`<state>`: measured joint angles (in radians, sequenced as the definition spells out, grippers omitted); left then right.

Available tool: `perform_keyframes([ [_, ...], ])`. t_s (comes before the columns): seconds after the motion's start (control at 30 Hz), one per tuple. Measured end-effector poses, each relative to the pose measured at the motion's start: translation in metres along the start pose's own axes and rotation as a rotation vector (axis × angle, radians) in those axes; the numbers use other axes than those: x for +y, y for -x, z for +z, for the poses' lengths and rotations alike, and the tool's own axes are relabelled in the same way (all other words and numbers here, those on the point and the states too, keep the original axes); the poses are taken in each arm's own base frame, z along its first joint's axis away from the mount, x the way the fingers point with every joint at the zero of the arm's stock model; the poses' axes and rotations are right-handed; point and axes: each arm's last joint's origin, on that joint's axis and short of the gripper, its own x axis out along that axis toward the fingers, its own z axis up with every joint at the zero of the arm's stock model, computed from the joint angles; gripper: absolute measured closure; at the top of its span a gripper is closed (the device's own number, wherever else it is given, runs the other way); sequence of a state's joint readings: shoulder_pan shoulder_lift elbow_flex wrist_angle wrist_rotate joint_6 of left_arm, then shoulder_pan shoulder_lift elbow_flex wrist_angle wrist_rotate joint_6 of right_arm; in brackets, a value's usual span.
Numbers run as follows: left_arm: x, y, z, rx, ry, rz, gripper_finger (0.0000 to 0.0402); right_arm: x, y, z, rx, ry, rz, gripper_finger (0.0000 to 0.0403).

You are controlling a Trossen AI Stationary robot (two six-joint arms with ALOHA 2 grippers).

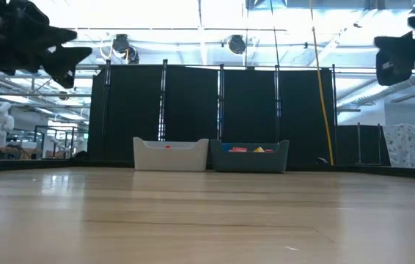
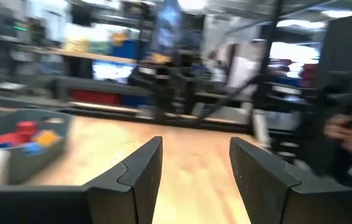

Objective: Sort blocks by size
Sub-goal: Return to Home Position

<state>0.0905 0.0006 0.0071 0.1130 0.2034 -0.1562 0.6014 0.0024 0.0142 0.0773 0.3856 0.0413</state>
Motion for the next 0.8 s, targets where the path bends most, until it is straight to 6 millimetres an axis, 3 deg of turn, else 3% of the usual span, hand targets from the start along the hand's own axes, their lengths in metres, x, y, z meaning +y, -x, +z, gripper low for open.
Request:
perform_keyframes([
  [0.27, 0.010, 0.002, 0.000, -0.031, -0.034, 0.351, 0.0215, -0.010, 0.000, 0.002, -0.012, 0.097, -0.238, 0.0211],
  [0.7, 0.013, 0.003, -0.005, 0.023, -0.058, 0.388, 0.0215, -0.031, -0.003, 0.002, -0.005, 0.147, -0.399, 0.0211],
  [0.8, 0.016, 0.003, -0.005, 0.023, -0.061, 0.413, 0.0215, -0.035, -0.003, 0.002, 0.001, 0.154, -0.362, 0.0211],
])
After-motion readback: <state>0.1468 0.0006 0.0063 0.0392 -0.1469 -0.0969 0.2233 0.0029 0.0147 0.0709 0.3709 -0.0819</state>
